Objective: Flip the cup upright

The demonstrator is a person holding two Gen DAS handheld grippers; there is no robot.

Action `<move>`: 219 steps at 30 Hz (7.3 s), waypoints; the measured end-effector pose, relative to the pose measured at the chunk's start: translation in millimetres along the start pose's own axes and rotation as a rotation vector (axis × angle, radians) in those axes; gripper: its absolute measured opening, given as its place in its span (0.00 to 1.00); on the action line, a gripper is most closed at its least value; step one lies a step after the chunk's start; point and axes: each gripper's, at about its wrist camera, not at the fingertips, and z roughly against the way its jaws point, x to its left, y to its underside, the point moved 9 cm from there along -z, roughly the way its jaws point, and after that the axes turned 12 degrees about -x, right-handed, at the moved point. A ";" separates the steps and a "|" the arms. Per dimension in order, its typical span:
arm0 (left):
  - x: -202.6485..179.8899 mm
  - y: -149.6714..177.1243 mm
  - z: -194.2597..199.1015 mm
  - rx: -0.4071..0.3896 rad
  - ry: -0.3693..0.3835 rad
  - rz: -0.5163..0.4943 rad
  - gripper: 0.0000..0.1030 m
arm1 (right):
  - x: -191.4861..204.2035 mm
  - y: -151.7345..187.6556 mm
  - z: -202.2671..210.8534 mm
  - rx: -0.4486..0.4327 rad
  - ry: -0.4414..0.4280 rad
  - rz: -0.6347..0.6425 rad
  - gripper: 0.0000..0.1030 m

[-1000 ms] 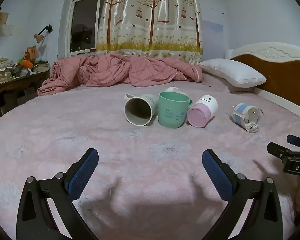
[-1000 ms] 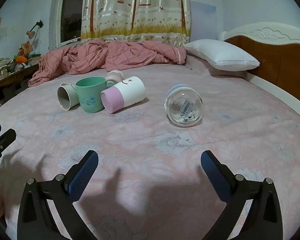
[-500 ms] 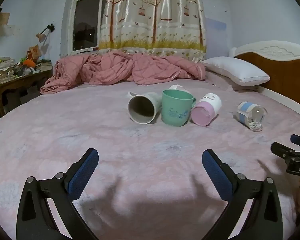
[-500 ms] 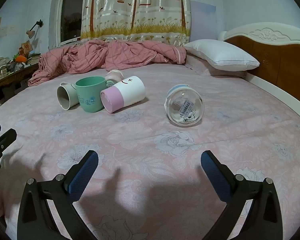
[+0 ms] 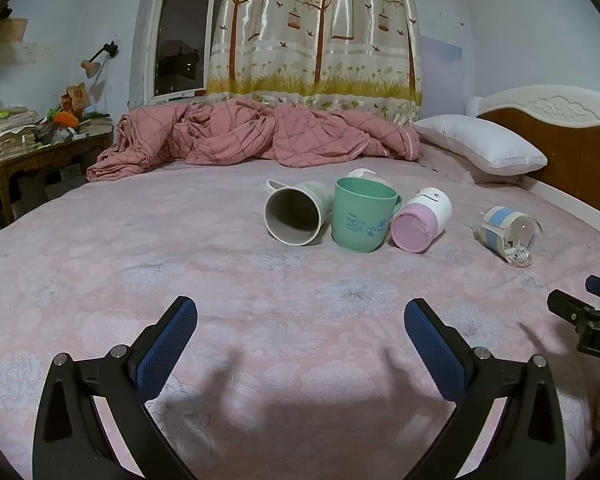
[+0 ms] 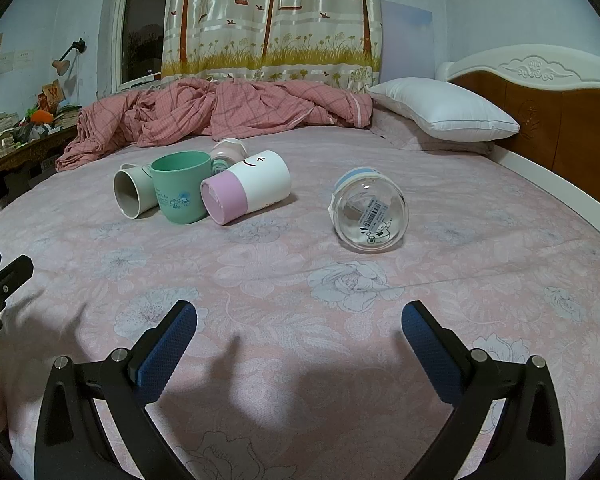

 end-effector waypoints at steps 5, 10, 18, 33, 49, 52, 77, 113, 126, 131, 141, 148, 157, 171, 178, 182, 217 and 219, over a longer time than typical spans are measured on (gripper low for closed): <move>-0.2 0.7 0.8 0.000 -0.002 0.001 1.00 | -0.3 0.2 -0.5 0.000 0.000 0.001 1.00; 1.3 1.4 -0.7 0.009 0.000 0.010 1.00 | -0.6 0.3 -0.9 0.001 0.000 0.001 1.00; 1.4 0.9 -1.1 0.004 -0.003 0.008 1.00 | -1.1 0.4 -1.4 0.002 0.000 0.002 1.00; 1.4 1.9 -0.9 0.004 -0.003 0.010 1.00 | -2.6 1.5 -3.3 0.003 0.000 0.003 1.00; 1.8 1.5 -0.9 0.005 -0.003 0.010 1.00 | -4.1 2.2 -4.8 0.004 0.000 0.003 1.00; 1.8 1.4 -0.8 0.005 -0.003 0.010 1.00 | -4.3 2.5 -5.5 0.005 0.000 0.003 1.00; 3.4 2.7 -1.3 0.008 -0.004 0.019 1.00 | -2.9 3.9 -15.2 0.026 -0.002 0.005 1.00; 3.0 -3.2 12.9 -0.003 0.036 0.058 1.00 | 41.1 -24.6 -266.8 0.548 -0.042 -0.554 0.79; 4.0 -5.6 11.2 0.001 0.035 0.058 1.00 | 59.5 -75.6 -157.1 0.399 -0.198 -0.251 0.70; 4.1 -5.4 11.4 0.000 0.035 0.058 1.00 | 66.8 -82.9 -93.0 0.360 -0.299 -0.174 0.70; 7.2 -9.0 12.8 -0.005 0.033 0.063 1.00 | 81.3 -39.2 -42.4 0.388 -0.353 -0.153 0.70; 7.6 -8.9 12.8 -0.002 0.034 0.062 1.00 | 72.3 -25.6 -32.8 0.415 -0.424 -0.282 0.80; 8.0 -9.2 12.5 -0.002 0.034 0.062 1.00 | 44.4 -44.2 -16.4 0.306 -0.376 -0.227 0.84; 7.7 -8.6 12.5 -0.003 0.034 0.061 1.00 | 19.9 -40.7 31.9 0.075 -0.195 0.066 0.88; 7.3 -8.4 12.1 -0.002 0.035 0.058 1.00 | -6.9 -12.9 26.2 0.095 -0.099 0.092 0.88; 5.8 -8.7 10.5 -0.001 0.035 0.050 1.00 | -21.4 -5.5 22.5 0.106 -0.085 0.071 0.88; -59.4 -51.0 24.6 0.068 0.135 -0.080 1.00 | -38.8 18.3 2.4 0.123 -0.031 -0.043 0.88; -74.6 -56.7 21.5 0.117 0.165 -0.069 1.00 | -43.2 19.0 1.1 0.126 -0.022 -0.065 0.88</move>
